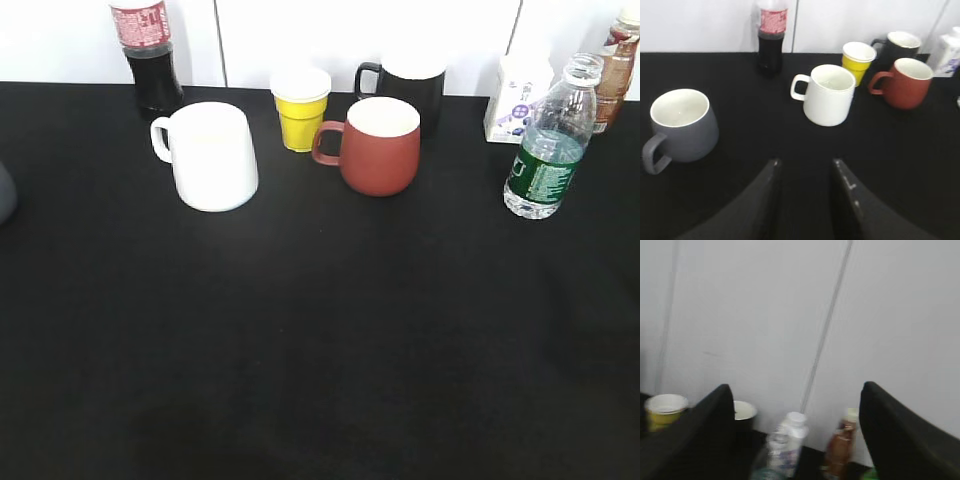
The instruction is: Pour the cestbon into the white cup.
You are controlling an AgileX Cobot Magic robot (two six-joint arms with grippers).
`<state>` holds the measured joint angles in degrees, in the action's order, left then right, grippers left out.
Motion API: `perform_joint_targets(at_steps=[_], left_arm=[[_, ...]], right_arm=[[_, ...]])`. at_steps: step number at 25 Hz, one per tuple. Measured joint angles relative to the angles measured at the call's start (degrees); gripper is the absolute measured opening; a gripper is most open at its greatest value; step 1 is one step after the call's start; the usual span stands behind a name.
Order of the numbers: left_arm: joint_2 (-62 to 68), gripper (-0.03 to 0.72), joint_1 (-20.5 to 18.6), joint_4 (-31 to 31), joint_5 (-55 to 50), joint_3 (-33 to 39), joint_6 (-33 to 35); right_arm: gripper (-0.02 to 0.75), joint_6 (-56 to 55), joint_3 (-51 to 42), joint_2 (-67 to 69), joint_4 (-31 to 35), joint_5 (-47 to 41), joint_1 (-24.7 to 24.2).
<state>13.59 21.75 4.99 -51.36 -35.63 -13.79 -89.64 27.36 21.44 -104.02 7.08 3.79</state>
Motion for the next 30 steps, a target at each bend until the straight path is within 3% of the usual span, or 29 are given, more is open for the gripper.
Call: perform_joint_targets(at_steps=[6,12,15,21,25,26,30], left_arm=[[-2.5,0.249,0.0,0.4,-14.7,-8.5,5.6],[-8.8,0.249,0.0,0.3,-18.6,-8.7,5.8],[-9.3,0.249,0.0,0.2,-18.6,-8.7,9.0],[-14.0,0.249,0.0,-4.2,-9.9,4.6,10.8],[-14.0,0.249,-0.1,-4.3,-9.3,5.2,10.9],[-14.0,0.249,-1.6,-4.4,-9.3,5.2,10.9],[-14.0,0.248,-15.1,-4.4,-9.3,5.2,10.9]], right_arm=[[0.594,10.7,0.0,2.5,-0.1,-5.8,0.0],[0.594,12.1,0.0,5.1,0.0,-7.1,0.0],[0.594,12.2,0.0,5.1,-0.4,-2.3,0.0],[0.594,10.7,0.0,5.1,-0.4,2.2,0.0],[0.594,9.3,0.0,5.1,0.3,3.2,0.0],[0.594,9.3,0.0,5.1,0.4,3.3,0.0],[0.594,9.3,0.0,5.1,0.4,3.5,0.0]])
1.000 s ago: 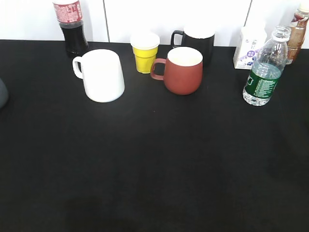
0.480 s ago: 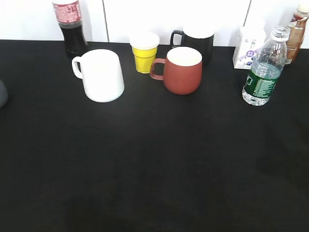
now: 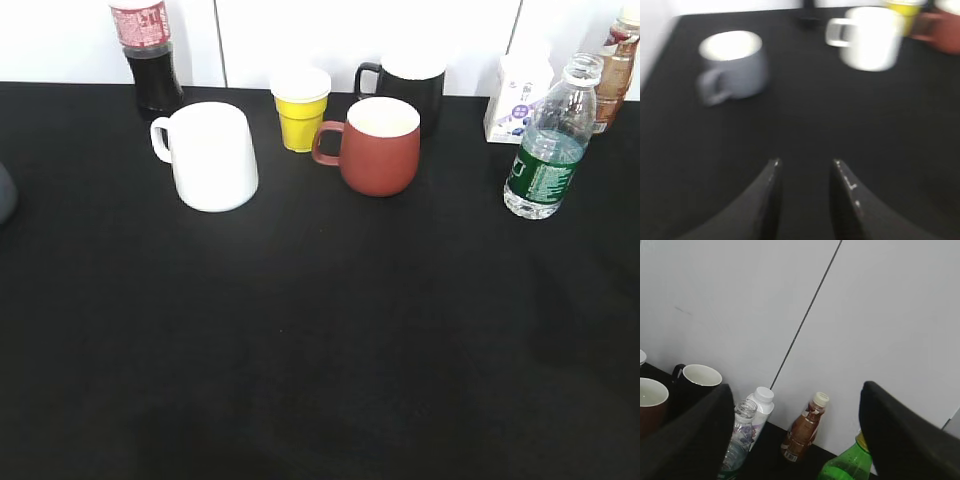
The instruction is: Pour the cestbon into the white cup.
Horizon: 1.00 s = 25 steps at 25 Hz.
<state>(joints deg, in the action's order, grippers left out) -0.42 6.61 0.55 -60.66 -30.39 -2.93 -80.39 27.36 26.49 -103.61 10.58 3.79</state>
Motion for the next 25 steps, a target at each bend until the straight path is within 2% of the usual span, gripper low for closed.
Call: perform_joint_targets(at_steps=[3,9,14,15,17,21,23,25], left_arm=[[0.0,0.248,-4.9,-0.1,0.0,0.0,0.0],[0.0,0.248,-5.2,0.1,0.0,0.0,0.0],[0.0,0.248,-5.2,0.1,0.0,0.0,0.0],[0.0,0.248,-5.2,0.1,0.0,0.0,0.0],[0.0,0.248,-5.2,0.1,0.0,0.0,0.0],[0.0,0.248,-5.2,0.1,0.0,0.0,0.0],[0.0,0.248,-5.2,0.1,0.0,0.0,0.0],[0.0,0.248,-5.2,0.1,0.0,0.0,0.0]], right_arm=[[0.594,0.0,0.0,0.0,0.0,0.0,0.0],[0.594,-0.1,-0.4,0.0,0.0,-1.7,0.0],[0.594,-0.2,-4.8,0.0,0.9,-3.4,0.0],[0.594,-0.1,-5.0,0.0,3.9,-3.5,0.0],[0.594,3.0,-5.0,0.0,14.0,-6.3,0.0],[0.594,32.3,-5.0,0.0,46.4,-9.9,0.0],[0.593,46.0,-5.0,0.0,61.7,-16.7,0.0],[0.589,56.3,-4.8,-0.4,74.4,-23.8,0.0]])
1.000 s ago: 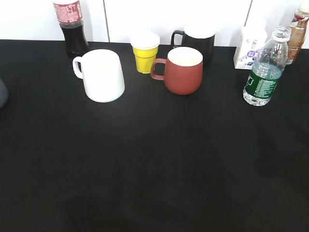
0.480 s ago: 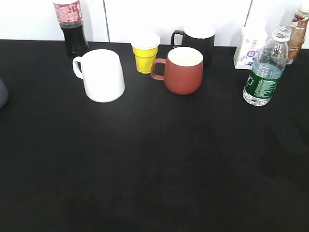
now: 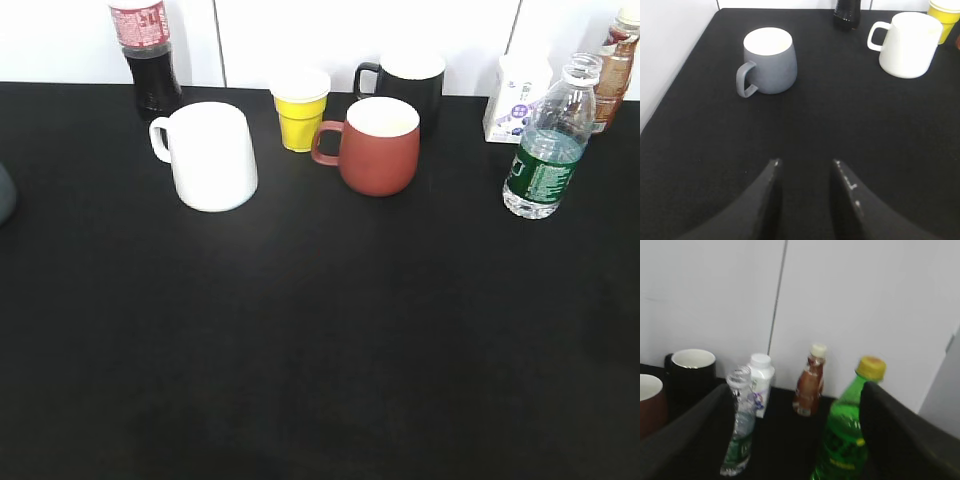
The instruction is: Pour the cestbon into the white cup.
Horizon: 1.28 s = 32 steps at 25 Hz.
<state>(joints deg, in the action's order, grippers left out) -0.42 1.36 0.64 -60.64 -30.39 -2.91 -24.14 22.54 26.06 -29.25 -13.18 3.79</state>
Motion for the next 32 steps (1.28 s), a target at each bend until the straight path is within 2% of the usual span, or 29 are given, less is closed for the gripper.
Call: perform_joint_targets(at_steps=[2,5,7,9,11,13,17,32], left_arm=[[0.0,0.248,0.0,0.0,0.0,0.0,0.0],[0.0,0.248,0.0,0.0,0.0,0.0,0.0],[0.0,0.248,0.0,0.0,0.0,0.0,0.0],[0.0,0.248,0.0,0.0,0.0,0.0,0.0],[0.0,0.248,0.0,0.0,0.0,0.0,0.0],[0.0,0.248,0.0,0.0,0.0,0.0,0.0],[0.0,0.248,0.0,-0.2,0.0,0.0,0.0],[0.0,0.248,0.0,-0.2,0.0,0.0,0.0]], right_arm=[[0.587,2.2,2.4,-1.9,8.0,-9.6,0.0],[0.587,3.3,7.9,-4.9,16.4,-25.3,0.0],[0.587,8.1,9.2,-7.7,22.7,-36.4,0.0],[0.587,12.1,9.2,-12.9,25.9,-43.2,0.0],[0.587,13.2,9.2,-20.2,26.3,-46.6,0.0],[0.587,17.0,8.6,-25.9,26.8,-48.6,0.0],[0.587,24.9,6.5,-26.4,31.2,-47.4,0.0],[0.586,25.3,6.4,-26.5,31.3,-46.5,0.0]])
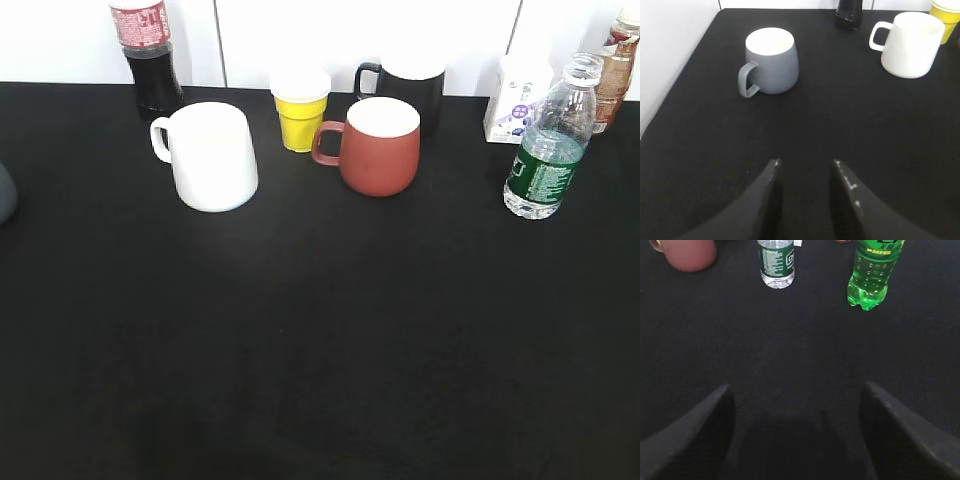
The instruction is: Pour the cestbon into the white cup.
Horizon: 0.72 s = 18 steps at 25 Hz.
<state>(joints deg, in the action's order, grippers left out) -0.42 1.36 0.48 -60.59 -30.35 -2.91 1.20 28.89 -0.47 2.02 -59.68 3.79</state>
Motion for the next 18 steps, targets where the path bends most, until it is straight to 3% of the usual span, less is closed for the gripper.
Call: perform_joint_targets(at_steps=[18], left_arm=[[0.0,0.248,0.1,0.2,0.0,0.1,0.0]], right_arm=[[0.586,0.0,0.0,0.0,0.0,0.0,-1.6]])
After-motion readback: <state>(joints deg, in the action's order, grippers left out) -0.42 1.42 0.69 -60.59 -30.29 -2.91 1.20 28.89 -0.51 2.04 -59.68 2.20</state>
